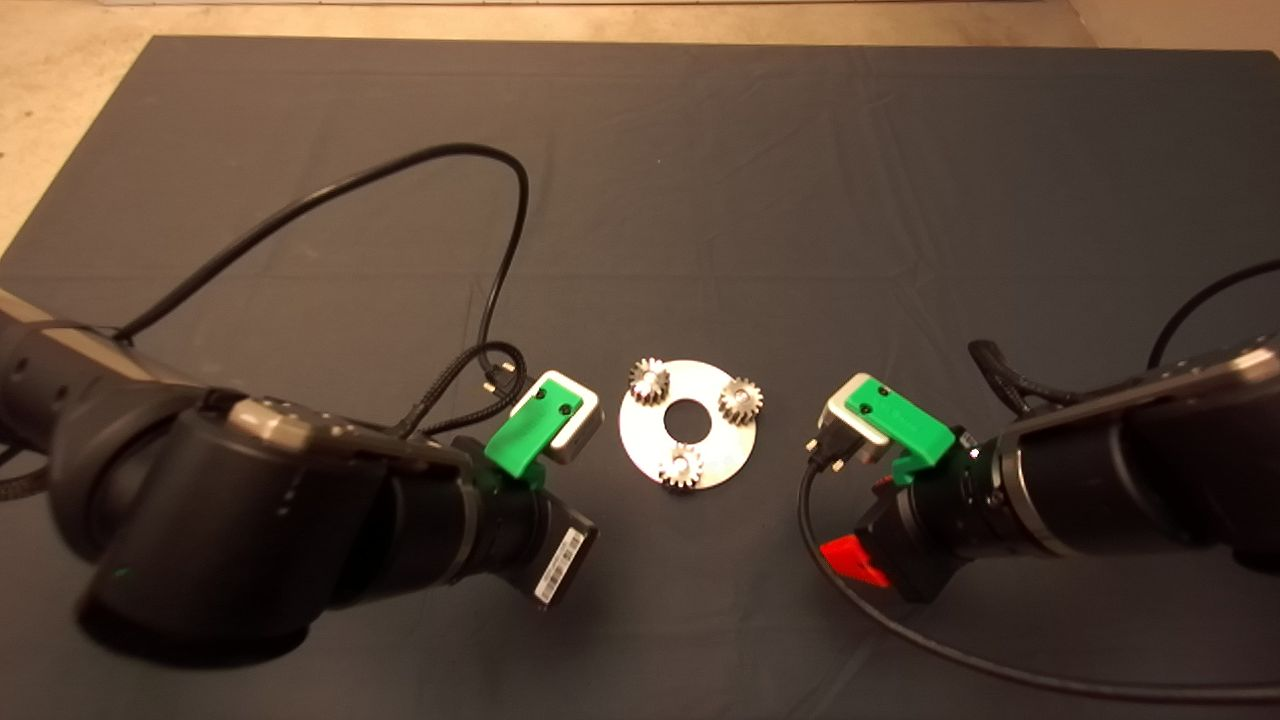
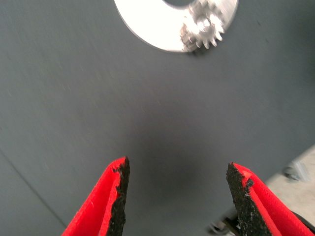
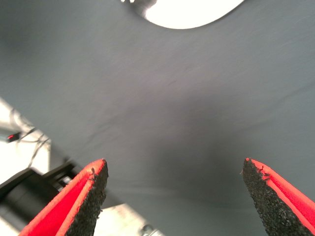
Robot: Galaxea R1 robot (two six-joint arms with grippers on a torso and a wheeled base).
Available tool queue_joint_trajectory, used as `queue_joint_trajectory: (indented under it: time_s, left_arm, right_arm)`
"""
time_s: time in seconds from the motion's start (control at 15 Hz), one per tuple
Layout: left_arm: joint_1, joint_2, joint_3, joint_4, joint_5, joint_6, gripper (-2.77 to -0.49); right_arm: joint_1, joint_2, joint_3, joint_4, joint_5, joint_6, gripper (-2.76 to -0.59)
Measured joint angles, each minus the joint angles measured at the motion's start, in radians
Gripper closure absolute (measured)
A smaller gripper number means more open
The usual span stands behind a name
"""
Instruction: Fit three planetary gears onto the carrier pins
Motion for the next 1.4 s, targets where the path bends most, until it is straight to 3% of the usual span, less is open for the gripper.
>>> queue_joint_trajectory:
  time_s: [0.2, 0.4, 0.73, 1.2, 1.4]
  left_arm:
    - [-0.002, -0.065, 0.023, -0.054, 0.012, -0.019, -1.31]
    - [-0.006, -0.062, 0.033, -0.07, 0.007, -0.039, -1.31]
    - [-0.01, -0.061, 0.036, -0.081, 0.008, -0.082, -1.31]
    - [-0.01, -0.059, 0.038, -0.081, 0.008, -0.093, -1.31]
    - [-0.01, -0.059, 0.041, -0.082, 0.008, -0.094, -1.31]
  right_arm:
    - [-0.008, 0.002, 0.006, -0.001, 0.002, 0.028, -2.02]
    - [-0.016, -0.019, 0.014, -0.002, -0.002, 0.044, -2.02]
    - [-0.024, -0.022, 0.021, -0.003, -0.001, 0.071, -2.02]
    - [-0.058, -0.036, 0.029, -0.003, -0.001, 0.088, -2.02]
    - [-0.057, -0.039, 0.029, -0.003, -0.003, 0.088, -2.02]
